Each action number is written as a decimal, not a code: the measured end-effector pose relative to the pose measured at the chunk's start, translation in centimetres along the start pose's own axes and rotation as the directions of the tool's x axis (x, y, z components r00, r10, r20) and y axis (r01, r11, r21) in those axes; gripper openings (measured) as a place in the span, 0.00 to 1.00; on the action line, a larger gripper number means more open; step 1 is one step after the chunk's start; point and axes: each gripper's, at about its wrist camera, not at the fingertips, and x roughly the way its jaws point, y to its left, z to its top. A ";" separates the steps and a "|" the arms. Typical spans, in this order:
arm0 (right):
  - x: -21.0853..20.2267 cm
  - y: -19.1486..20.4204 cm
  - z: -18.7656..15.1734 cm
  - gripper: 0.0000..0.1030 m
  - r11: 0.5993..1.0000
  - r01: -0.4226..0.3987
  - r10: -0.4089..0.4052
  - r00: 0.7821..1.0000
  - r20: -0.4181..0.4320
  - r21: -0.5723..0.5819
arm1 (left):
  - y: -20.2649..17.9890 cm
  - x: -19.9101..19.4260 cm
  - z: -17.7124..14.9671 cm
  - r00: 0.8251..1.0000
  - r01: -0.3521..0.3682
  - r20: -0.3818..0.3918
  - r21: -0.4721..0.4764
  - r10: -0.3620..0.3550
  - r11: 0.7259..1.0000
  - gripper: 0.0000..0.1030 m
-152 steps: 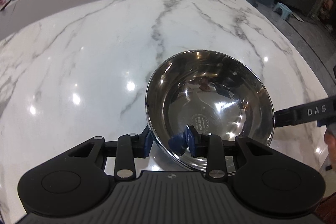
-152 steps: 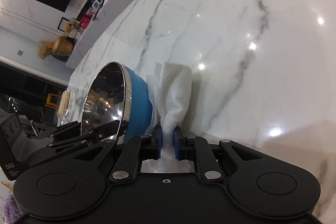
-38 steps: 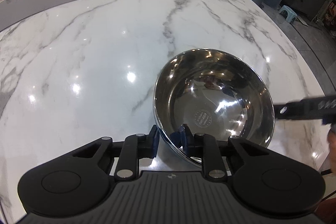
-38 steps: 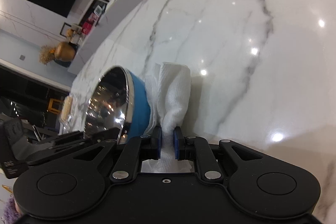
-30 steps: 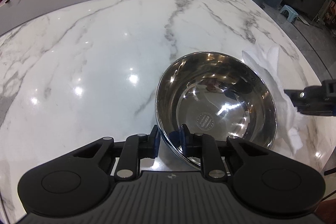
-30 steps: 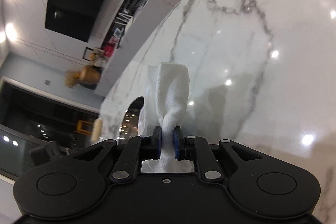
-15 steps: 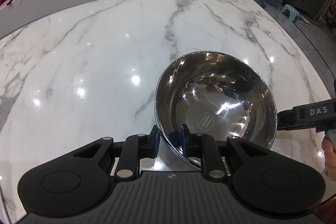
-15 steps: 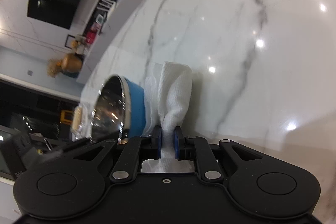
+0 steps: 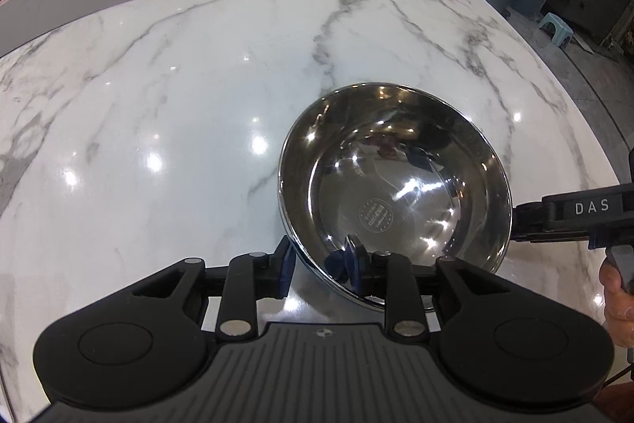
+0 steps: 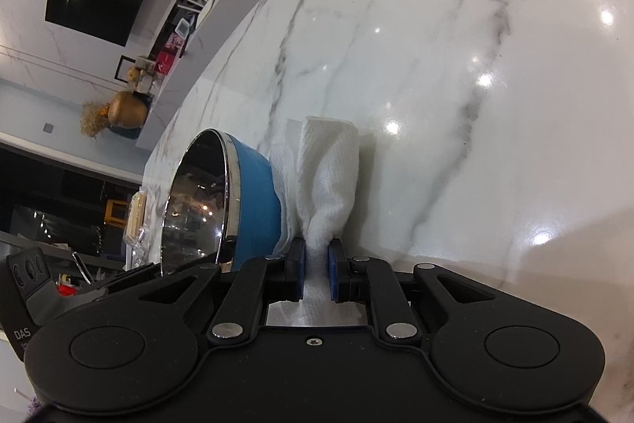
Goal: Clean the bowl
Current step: 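Wipe the outer wall again with the right tool's cloth while the left tool holds the rim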
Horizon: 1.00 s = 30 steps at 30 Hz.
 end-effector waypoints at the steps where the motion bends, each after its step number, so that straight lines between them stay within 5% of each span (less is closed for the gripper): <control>1: 0.0 0.1 0.0 0.11 1.000 0.003 -0.003 1.000 -0.001 -0.005 | -0.1 0.0 0.0 1.000 -0.005 0.002 0.008 0.005 1.000 0.24; 8: -0.4 0.3 0.1 0.11 1.000 0.016 -0.016 1.000 0.002 -0.023 | 0.3 0.0 0.3 1.000 0.018 0.017 0.043 -0.019 0.999 0.20; 16: -3.9 -0.7 1.3 0.11 0.994 -0.109 0.107 0.989 0.106 0.013 | -0.4 0.1 0.4 0.999 0.028 0.026 0.110 -0.031 0.994 0.19; 30: -1.2 -0.9 0.2 0.12 1.000 -0.002 0.001 1.000 0.029 0.015 | -0.2 0.3 0.5 0.999 0.023 0.022 0.055 -0.025 0.998 0.19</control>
